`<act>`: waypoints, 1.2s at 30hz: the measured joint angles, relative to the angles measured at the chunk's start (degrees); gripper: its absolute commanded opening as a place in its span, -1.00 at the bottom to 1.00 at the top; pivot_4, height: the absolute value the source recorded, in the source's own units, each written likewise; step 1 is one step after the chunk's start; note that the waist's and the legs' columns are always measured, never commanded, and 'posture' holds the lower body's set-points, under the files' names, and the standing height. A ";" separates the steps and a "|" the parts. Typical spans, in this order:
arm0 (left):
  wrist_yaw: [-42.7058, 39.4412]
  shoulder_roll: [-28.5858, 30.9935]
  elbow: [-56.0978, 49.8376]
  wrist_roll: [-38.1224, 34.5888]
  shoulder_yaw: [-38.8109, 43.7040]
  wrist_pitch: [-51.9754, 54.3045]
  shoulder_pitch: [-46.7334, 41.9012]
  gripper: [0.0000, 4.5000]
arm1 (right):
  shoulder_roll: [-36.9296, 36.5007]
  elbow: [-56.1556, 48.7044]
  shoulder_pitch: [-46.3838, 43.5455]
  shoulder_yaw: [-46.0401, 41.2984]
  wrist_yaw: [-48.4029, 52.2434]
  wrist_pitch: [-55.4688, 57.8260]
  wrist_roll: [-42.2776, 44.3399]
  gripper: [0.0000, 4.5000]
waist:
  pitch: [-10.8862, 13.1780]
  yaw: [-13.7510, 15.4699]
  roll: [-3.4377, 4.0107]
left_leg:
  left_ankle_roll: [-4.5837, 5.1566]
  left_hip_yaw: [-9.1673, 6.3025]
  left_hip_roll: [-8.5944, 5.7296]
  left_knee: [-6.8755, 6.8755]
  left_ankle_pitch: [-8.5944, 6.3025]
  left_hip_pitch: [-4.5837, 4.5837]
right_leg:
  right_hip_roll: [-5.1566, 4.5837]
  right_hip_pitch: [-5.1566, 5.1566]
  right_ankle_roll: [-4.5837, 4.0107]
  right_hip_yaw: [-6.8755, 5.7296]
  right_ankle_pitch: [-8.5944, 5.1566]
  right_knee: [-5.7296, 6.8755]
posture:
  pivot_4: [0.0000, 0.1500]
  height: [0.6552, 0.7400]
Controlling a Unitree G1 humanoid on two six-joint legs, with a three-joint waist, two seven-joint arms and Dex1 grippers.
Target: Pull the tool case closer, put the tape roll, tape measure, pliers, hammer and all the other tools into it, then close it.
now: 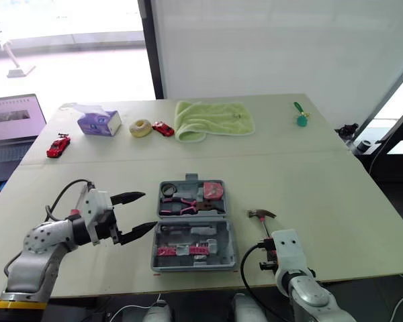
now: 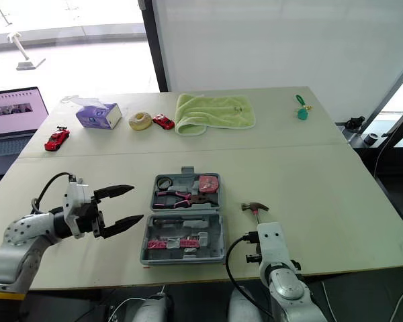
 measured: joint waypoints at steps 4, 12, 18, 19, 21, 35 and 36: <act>-0.51 0.00 0.18 0.43 -0.32 -0.16 -0.32 1.00 | 2.71 0.33 -0.27 -1.40 -0.13 0.16 0.25 0.10 | -0.01 0.04 -0.01 | 0.00 -0.14 0.02 -0.05 0.00 0.01 | 0.05 0.00 -0.03 -0.11 -0.02 0.04 | 1.00 1.00; -0.59 0.02 -0.04 0.48 -0.35 -0.14 -0.12 1.00 | -2.76 -5.48 -5.03 -7.24 7.65 8.34 5.02 0.99 | 0.04 -0.21 0.06 | -0.01 -0.08 0.01 0.14 0.00 -0.04 | 0.04 0.03 -0.07 -0.02 0.00 -0.01 | 1.00 1.00; -1.99 -0.02 -1.83 0.41 -1.51 0.05 0.94 1.00 | -37.76 -9.08 -23.14 -11.47 31.87 10.77 14.35 0.99 | 0.37 -0.41 0.55 | 0.00 0.16 -0.06 0.18 0.00 0.00 | -0.08 0.08 -0.08 0.13 0.02 -0.05 | 1.00 1.00; -2.57 -0.08 -2.34 0.41 -2.38 0.05 1.02 1.00 | -51.03 -6.28 -28.93 -9.99 42.56 3.98 15.98 0.99 | 0.45 -0.39 0.71 | 0.00 0.18 -0.05 0.21 0.00 0.04 | -0.09 0.10 -0.03 0.12 0.00 -0.06 | 1.00 1.00; -2.89 -0.31 -3.39 0.38 -3.16 0.05 1.07 1.00 | -60.73 -1.97 -34.44 -7.61 53.60 -6.40 15.80 0.99 | 0.36 -0.28 0.40 | 0.05 0.13 0.08 0.06 -0.02 0.07 | 0.01 0.14 0.32 -0.12 0.00 -0.01 | 1.00 1.00; -4.57 0.32 -5.81 0.49 -5.07 -0.23 0.98 1.00 | -53.81 39.53 -60.49 27.17 77.02 -85.15 -20.33 0.99 | 0.39 -0.56 0.18 | -0.03 0.56 -0.01 0.17 0.02 0.00 | -0.22 0.08 0.51 0.10 0.07 -0.06 | 1.00 1.00; -4.37 0.23 -6.03 0.48 -5.08 -0.20 0.99 1.00 | -52.84 40.89 -60.67 28.38 77.05 -88.52 -21.86 0.99 | 0.39 -0.49 0.18 | -0.04 0.56 -0.02 0.17 0.02 -0.02 | -0.23 0.08 0.51 0.09 0.07 -0.07 | 1.00 1.00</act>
